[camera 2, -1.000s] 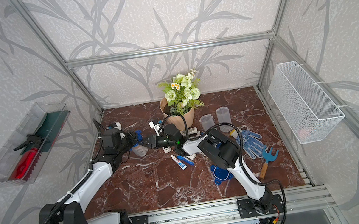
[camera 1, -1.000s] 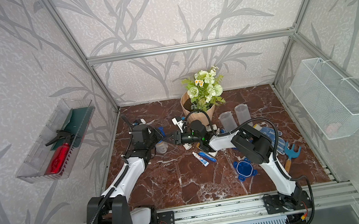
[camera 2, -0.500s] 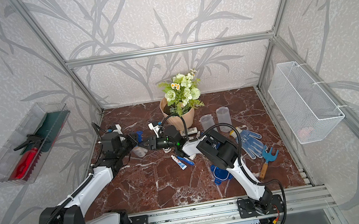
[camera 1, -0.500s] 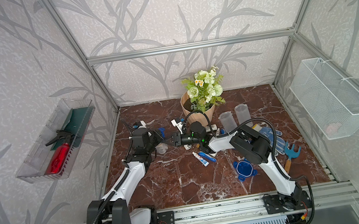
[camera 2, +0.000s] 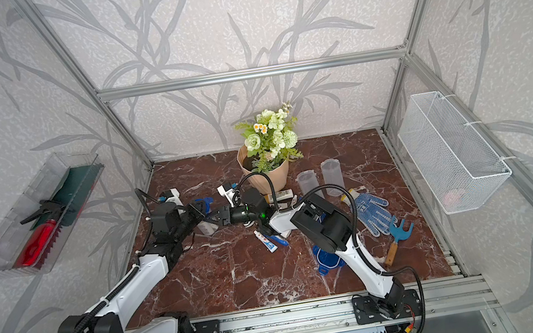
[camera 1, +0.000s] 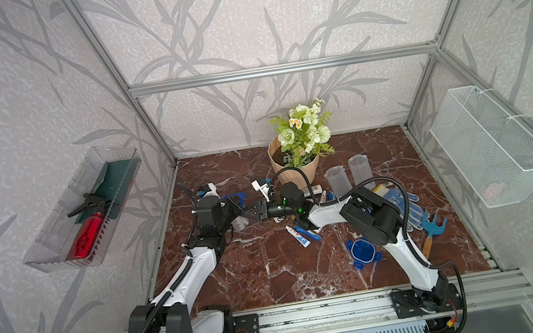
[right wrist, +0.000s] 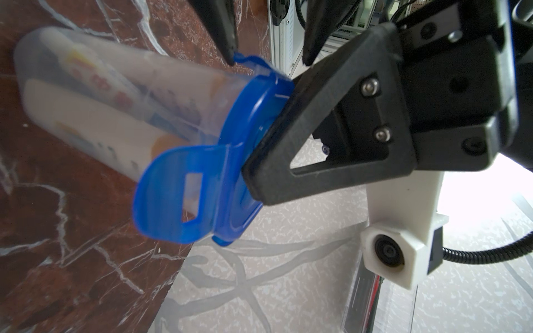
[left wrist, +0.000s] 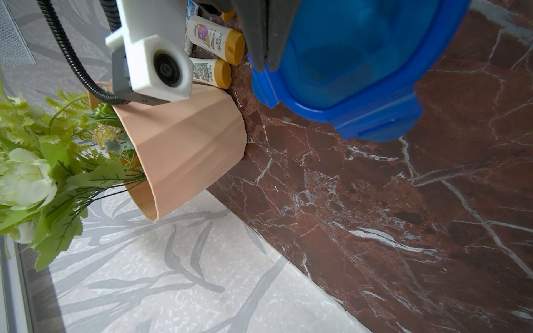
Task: Take out toiletry kits
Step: Unfasten the latch on the container.
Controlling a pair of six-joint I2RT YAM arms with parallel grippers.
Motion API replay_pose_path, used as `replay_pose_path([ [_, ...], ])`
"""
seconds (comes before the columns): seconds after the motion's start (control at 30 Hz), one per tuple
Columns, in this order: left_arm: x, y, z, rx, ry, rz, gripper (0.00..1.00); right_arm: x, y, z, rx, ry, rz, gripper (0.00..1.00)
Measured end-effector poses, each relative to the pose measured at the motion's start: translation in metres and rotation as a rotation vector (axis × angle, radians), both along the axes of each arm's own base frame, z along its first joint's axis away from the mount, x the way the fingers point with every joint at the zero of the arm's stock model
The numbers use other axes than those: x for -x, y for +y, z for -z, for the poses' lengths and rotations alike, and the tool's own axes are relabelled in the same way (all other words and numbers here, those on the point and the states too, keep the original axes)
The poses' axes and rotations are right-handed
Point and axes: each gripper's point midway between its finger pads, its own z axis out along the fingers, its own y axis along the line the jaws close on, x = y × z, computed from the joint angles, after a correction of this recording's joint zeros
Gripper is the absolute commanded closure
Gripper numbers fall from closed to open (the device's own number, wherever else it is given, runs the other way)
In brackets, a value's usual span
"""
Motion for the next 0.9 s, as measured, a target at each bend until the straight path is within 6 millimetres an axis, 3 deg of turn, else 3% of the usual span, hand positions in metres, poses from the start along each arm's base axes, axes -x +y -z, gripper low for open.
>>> replay_pose_path([
  [0.9,0.004,0.0002,-0.0001,0.021,-0.025,-0.011,1.0,0.0061,0.0016,0.002,0.009,0.003,-0.024,0.69],
])
